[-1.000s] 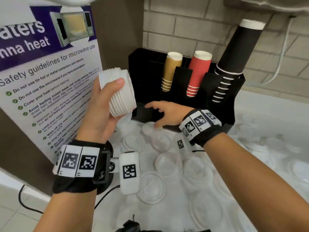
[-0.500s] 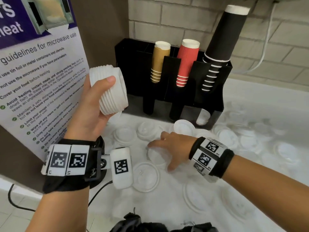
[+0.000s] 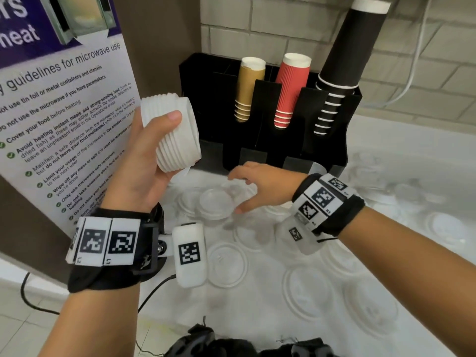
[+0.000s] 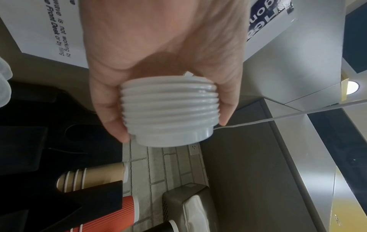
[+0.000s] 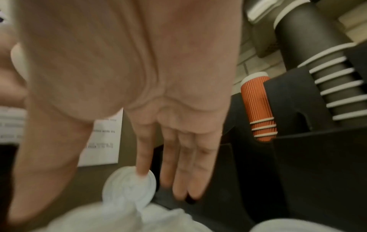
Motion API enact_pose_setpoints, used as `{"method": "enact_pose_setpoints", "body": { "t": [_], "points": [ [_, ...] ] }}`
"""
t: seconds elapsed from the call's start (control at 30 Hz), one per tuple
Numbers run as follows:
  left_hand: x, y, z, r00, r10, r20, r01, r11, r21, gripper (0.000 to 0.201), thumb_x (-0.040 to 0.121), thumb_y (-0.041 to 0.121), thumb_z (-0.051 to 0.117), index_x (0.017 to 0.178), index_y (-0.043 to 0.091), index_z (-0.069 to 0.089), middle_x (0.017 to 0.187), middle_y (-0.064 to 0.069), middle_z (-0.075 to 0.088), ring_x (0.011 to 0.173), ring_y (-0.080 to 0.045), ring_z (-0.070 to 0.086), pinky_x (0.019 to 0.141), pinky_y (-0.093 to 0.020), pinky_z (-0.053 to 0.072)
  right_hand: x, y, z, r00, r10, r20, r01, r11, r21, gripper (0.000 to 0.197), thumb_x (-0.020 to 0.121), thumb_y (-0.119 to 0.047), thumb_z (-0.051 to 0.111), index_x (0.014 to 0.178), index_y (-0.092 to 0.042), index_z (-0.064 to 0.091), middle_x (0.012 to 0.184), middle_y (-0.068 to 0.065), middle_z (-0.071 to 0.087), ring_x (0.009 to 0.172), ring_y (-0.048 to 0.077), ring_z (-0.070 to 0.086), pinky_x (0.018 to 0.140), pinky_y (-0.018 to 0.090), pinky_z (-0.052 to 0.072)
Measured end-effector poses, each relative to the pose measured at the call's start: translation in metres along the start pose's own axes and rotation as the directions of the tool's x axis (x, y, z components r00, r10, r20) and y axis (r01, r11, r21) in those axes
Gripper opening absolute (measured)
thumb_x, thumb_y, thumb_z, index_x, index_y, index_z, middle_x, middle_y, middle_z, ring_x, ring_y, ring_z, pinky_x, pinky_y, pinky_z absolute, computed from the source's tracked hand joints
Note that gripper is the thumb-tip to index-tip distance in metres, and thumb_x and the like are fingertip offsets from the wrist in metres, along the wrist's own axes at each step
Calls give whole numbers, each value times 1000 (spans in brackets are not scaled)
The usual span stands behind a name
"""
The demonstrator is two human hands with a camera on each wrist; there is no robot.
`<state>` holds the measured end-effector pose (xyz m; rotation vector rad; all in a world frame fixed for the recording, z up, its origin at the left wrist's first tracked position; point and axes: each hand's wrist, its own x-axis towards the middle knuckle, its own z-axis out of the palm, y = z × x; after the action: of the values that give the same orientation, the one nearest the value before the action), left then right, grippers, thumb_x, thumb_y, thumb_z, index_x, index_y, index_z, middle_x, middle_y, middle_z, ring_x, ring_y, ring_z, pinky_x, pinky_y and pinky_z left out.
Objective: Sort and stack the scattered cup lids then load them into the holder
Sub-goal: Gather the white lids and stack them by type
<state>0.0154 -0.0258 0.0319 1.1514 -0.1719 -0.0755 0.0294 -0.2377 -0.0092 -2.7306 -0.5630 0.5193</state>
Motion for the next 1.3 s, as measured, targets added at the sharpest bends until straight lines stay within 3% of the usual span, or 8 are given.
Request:
{"method": "enact_pose_setpoints", "body": {
  "t": [0.17,0.43,0.57,0.67,0.83,0.97,1.13,1.3],
  "points": [
    [0,-4,5,1000,-14,24,14,1000,17,93,61,42,71,144,14,40,110,3,59,96,-12,62,75,-37,53,-11,9,25,943,189,273,-118,960,-256,81,70,-46,80,136,-30,38,125,2,47,108,22,53,86,35,49],
    [8,-15,11,998,-25,60,23,1000,19,82,61,42,72,136,20,46,111,3,61,95,-10,65,70,-34,55,-10,9,45,958,124,259,-57,966,-251,80,71,-33,81,135,-35,33,116,3,39,81,20,51,60,28,45],
    [11,-27,15,994,-46,95,47,999,-6,67,61,40,74,124,30,52,110,7,63,96,-8,66,68,-30,55,-20,20,17,982,111,152,-95,990,-104,71,70,-34,79,126,-40,36,112,-1,43,94,20,52,71,33,51],
    [13,-41,19,990,-73,121,75,997,-14,61,61,40,75,117,35,55,108,8,65,98,-9,65,69,-28,54,-36,31,-3,997,67,-34,-57,969,241,65,72,-24,80,123,-36,41,117,-2,47,99,19,56,80,27,54],
    [14,-69,33,974,-176,142,181,983,-23,67,58,44,76,120,36,54,112,6,66,103,-12,65,70,-30,54,-60,27,1,910,187,-370,172,642,747,59,76,-26,77,120,-48,46,119,-7,58,90,21,69,76,29,56],
    [14,-83,36,938,-267,219,268,963,25,63,59,47,76,119,38,58,114,5,67,106,-16,65,70,-32,55,-65,20,14,849,218,-481,289,571,769,63,75,-24,71,127,-50,47,125,-10,58,96,18,68,78,30,55],
    [13,-90,42,908,-294,297,285,956,75,47,60,47,76,105,48,66,112,8,70,102,-13,68,70,-33,56,-71,20,16,847,169,-505,317,603,732,68,75,-12,69,132,-40,46,130,-7,56,107,24,63,93,41,53],
    [12,-95,47,920,-279,277,276,960,50,51,58,49,75,108,47,63,108,10,69,101,-14,67,69,-31,56,-69,17,18,839,164,-519,325,614,719,66,75,-14,73,130,-41,47,127,-9,56,105,21,63,91,38,54]
  ]
}}
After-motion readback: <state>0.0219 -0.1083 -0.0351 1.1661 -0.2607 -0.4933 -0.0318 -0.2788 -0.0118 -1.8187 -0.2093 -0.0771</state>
